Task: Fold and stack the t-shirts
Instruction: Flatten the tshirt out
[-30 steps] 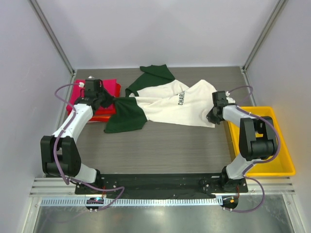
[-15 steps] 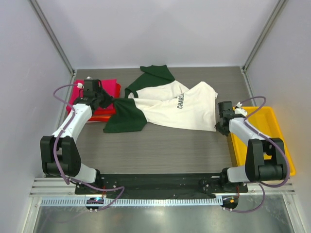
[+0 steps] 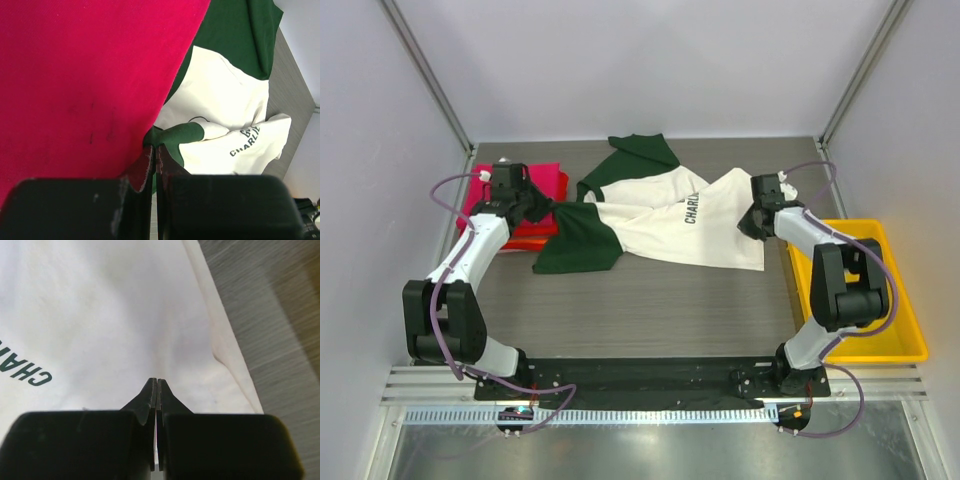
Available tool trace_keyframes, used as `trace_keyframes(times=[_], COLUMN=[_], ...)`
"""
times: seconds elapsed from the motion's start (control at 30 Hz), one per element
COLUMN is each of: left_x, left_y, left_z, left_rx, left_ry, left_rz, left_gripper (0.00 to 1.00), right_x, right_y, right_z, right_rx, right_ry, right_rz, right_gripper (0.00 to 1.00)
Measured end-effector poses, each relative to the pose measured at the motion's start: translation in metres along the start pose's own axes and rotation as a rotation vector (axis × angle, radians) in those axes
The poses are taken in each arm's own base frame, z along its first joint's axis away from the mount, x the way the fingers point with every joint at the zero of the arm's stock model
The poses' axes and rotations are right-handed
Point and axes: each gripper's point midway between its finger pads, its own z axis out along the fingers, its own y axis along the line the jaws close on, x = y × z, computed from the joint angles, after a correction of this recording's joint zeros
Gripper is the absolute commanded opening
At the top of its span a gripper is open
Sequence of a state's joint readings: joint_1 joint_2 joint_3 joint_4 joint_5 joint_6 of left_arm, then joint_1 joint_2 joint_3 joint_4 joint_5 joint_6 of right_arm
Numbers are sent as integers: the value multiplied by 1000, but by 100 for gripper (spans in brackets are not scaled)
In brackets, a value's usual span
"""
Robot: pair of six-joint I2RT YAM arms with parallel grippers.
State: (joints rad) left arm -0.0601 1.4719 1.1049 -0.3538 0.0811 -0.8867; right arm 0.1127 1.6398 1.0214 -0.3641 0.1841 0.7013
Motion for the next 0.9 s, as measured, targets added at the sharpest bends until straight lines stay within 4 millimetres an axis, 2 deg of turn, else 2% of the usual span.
trace_keyframes(times=[0.1,0.27,0.4,0.63,0.83,0.9], left_x=[0,0,-1,-8,-6,-4], left_y=[0,0,1,7,5,5], left_z=[0,0,0,0,2,3], left_rx=[0,0,-2,-11,5,7], left_ry=[0,0,-1,-11,5,13], left_rz=[0,0,-1,-17,-22,-24], left_gripper=[0,0,0,0,0,0], right_x=[4,6,-11,-18,-1,4], right_y=[6,-11,-36,-84,-92,-90], right_z=[17,36,36,30,17,10], right_rx=[15,128,239,397,365,327], right_ry=[27,34,-22,-69,-47,-35], right_rz=[-14,-10,19,76,62,62], right_gripper=[1,1,1,1,7,13])
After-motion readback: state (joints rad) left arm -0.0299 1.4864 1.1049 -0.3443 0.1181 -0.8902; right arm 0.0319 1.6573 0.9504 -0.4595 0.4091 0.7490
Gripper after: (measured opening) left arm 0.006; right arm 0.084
